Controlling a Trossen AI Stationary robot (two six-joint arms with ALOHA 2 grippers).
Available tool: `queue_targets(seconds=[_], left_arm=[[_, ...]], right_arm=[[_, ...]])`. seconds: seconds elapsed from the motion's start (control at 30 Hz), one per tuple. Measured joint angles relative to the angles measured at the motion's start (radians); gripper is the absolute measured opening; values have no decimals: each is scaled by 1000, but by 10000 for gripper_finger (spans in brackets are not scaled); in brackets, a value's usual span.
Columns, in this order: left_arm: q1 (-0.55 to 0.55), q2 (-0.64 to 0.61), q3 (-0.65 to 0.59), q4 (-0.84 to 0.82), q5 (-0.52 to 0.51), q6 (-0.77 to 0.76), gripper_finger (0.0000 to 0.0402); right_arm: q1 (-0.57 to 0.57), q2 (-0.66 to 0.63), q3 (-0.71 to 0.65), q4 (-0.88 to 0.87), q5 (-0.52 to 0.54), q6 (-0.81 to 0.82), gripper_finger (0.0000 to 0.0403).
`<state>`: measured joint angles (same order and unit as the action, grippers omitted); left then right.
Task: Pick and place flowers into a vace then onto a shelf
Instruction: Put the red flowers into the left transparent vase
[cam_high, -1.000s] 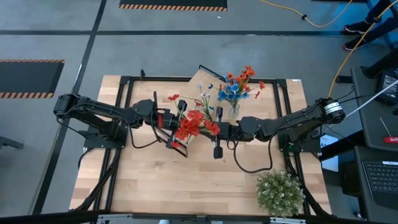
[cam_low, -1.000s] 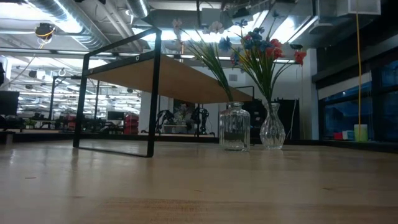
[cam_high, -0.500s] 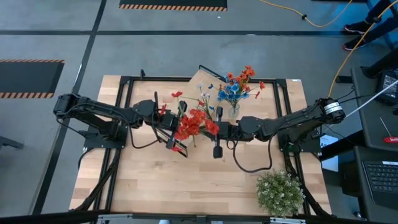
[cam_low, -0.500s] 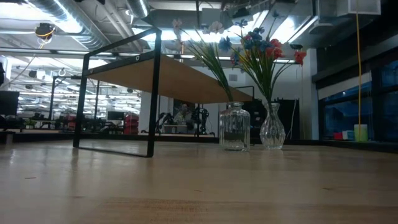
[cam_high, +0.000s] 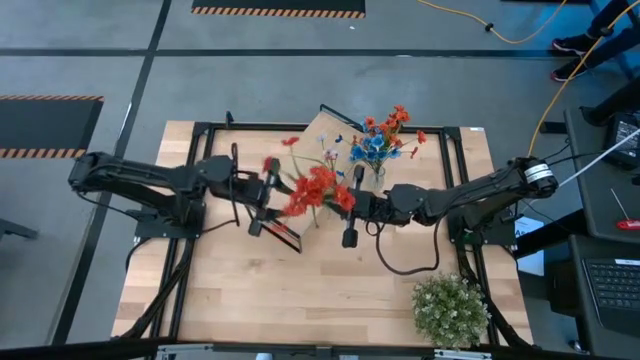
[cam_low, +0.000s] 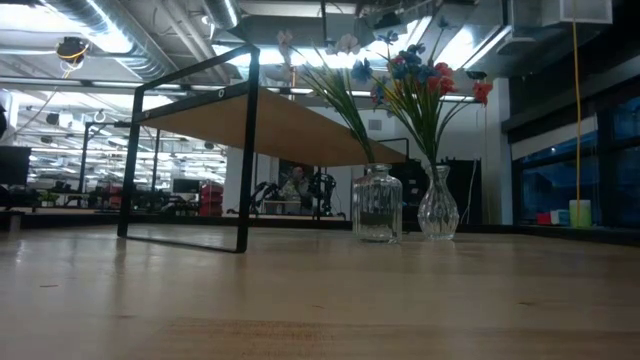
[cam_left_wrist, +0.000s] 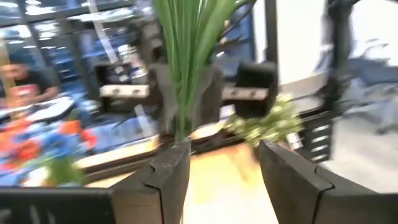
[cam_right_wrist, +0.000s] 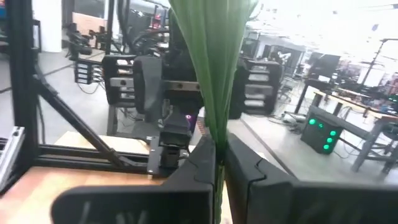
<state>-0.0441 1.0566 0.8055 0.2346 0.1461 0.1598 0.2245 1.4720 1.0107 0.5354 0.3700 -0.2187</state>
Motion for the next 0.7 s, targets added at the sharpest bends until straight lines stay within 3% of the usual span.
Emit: queue_targets(seconds=[0.2, 0.4, 0.57, 0.7], left_arm=[[0, -120, 0, -175, -205, 20, 152], [0, -225, 0, -323, -216, 19, 80], [0, -297, -53, -302, -263, 21, 14], [0, -358, -129, -255, -299, 26, 4]], right_arm=[[2, -46, 0, -81, 30, -5, 11], [13, -112, -44, -103, 45, 0, 10], [34, -176, -189, 19, 112, 5, 10], [55, -192, -284, 138, 142, 4, 10]])
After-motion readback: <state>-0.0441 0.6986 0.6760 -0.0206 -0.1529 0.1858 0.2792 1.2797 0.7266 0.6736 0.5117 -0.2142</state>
